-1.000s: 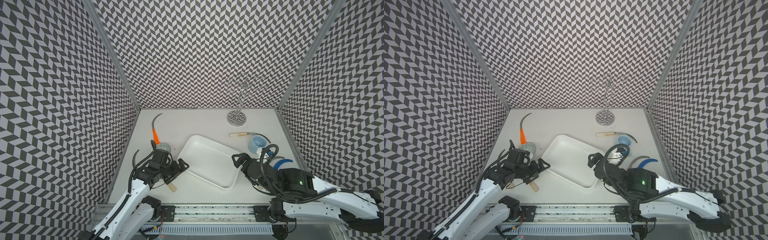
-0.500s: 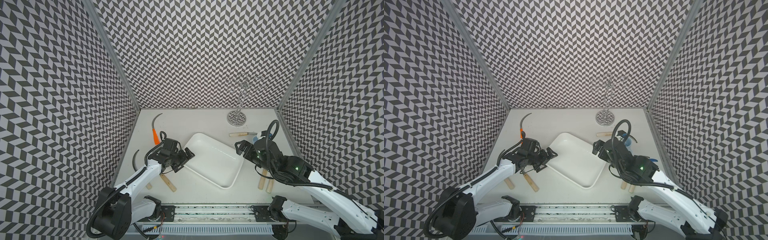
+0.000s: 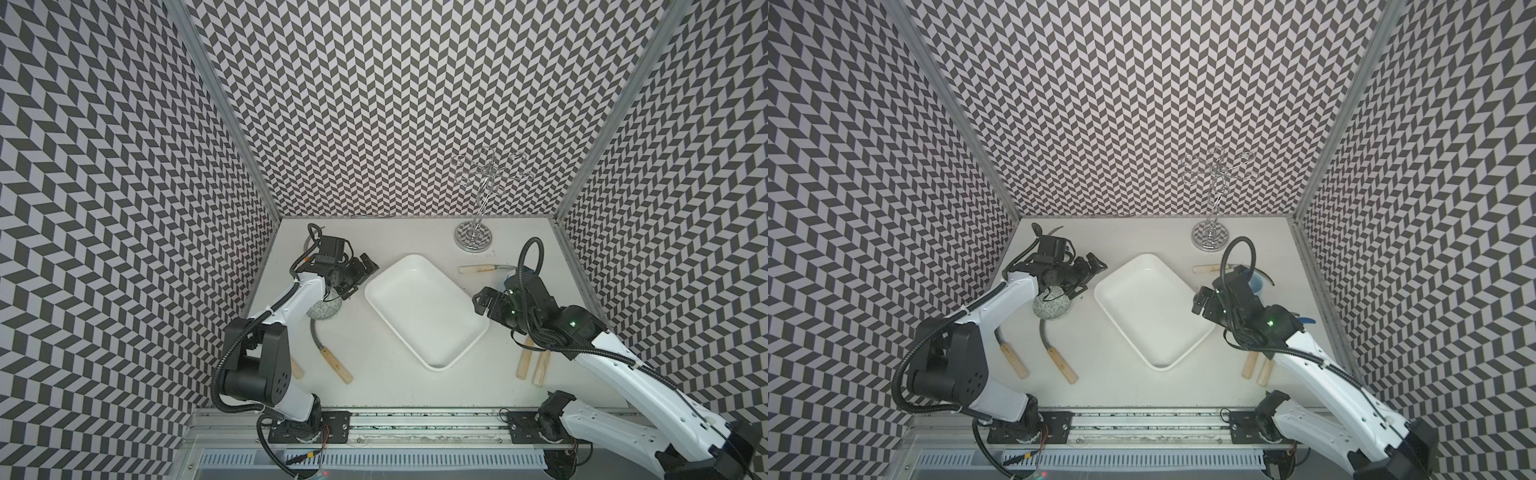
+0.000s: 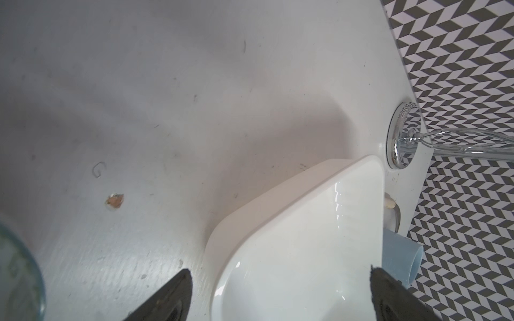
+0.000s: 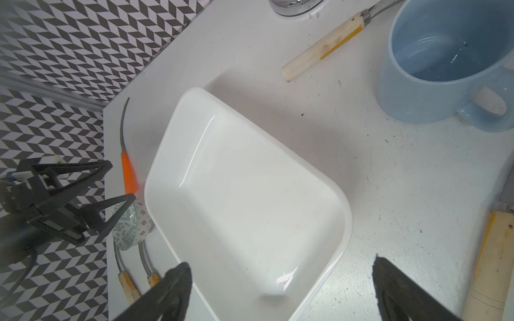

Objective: Put small sickles into storage boxes
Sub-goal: Adjust the storage box at the center of the board.

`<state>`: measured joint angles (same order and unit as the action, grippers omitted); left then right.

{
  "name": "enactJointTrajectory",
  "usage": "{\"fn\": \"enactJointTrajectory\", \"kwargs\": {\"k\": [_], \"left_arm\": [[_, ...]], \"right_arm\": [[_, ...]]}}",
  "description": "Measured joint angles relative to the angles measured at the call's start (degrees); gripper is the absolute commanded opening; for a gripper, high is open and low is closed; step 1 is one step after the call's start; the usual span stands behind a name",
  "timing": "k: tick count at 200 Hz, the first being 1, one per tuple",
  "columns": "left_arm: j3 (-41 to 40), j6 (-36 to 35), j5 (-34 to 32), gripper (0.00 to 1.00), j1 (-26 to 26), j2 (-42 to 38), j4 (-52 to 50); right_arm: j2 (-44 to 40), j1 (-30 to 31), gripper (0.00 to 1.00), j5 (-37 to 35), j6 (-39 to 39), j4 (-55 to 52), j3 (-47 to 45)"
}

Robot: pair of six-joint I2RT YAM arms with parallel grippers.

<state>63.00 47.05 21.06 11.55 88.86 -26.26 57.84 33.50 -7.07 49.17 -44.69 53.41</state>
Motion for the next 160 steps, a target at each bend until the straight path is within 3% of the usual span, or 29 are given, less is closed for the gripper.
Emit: {"fn": "enactJointTrajectory", "kwargs": {"k": [37, 87, 121, 160], "left_arm": [[1.8, -0.7, -1.9, 1.0, 3.8, -3.5, -2.8], [0.4, -2.2, -2.7, 1.0, 4.2, -12.4, -5.8], [-4.0, -2.4, -2.1, 1.0, 4.2, -14.1, -6.9], [-2.3, -2.4, -1.5, 1.0, 4.2, -13.6, -8.0]], "right_arm": [[12.4, -3.3, 1.0, 3.0, -4.5, 3.7, 1.2], [26.2, -7.0, 1.0, 6.8, -12.0, 7.2, 5.3], [28.3, -7.9, 0.99, 11.1, -14.1, 8.0, 4.9], [24.7, -7.9, 1.0, 18.6, -12.6, 10.3, -1.8]]}}
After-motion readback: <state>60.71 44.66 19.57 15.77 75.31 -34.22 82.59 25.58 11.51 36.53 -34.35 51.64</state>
